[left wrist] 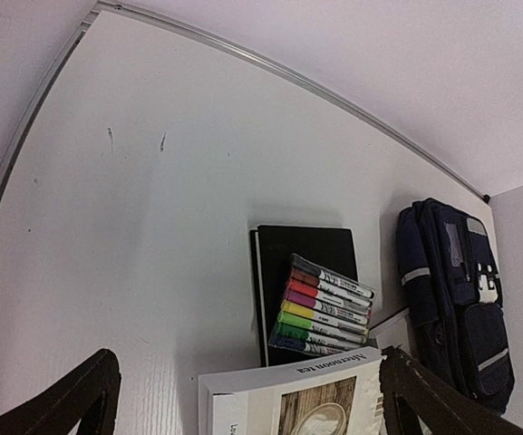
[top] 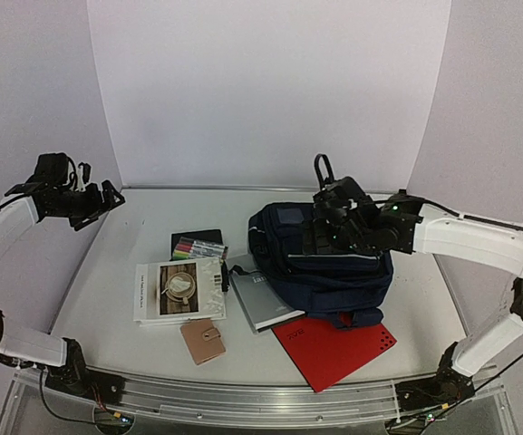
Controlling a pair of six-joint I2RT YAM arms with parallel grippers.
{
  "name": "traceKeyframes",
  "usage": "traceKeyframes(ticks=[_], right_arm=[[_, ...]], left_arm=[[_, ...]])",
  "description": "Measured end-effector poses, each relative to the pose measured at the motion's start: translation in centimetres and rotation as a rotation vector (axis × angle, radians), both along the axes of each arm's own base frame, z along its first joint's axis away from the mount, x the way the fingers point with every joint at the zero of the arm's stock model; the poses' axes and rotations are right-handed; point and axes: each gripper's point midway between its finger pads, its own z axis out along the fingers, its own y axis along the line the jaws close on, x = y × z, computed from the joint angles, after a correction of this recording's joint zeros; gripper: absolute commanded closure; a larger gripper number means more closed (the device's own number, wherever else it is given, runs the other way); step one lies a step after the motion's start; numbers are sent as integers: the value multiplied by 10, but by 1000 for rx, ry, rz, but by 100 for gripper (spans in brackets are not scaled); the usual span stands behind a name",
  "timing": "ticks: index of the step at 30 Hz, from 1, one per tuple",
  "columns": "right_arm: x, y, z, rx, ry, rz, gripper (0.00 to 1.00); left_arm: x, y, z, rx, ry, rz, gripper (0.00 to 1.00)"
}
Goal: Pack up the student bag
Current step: Place the student bag at the center of the board, then adjust the student bag at the center of the board.
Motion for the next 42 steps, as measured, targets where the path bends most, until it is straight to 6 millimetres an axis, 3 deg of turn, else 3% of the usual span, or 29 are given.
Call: traceKeyframes(ticks=[5,12,19,21,30,37,42], right_arm=[[0,38,-46,-82,103,121,10],[15,74,-74,-124,129,153,17],[30,74,-119,-247,138,97,30],[32,71,-126,-277,132,81,39],[41,70,-120,-311,61,47,99],[36,63,-116,-255,41,58,100],[11,51,-86,-114,23,159,100]], left_arm=[[1,-4,-2,-10,3,-23,0],[0,-10,0,-36,-2,-53,0],[-1,-17,3,-56,-12,-85,0],[-2,-23,4,-58,-13,-103,0],[-16,-70,6,-92,-4,-230,0],[-60,-130,3,-203,33,-330,1],[-84,-173,-6,-287,71,-366,2]])
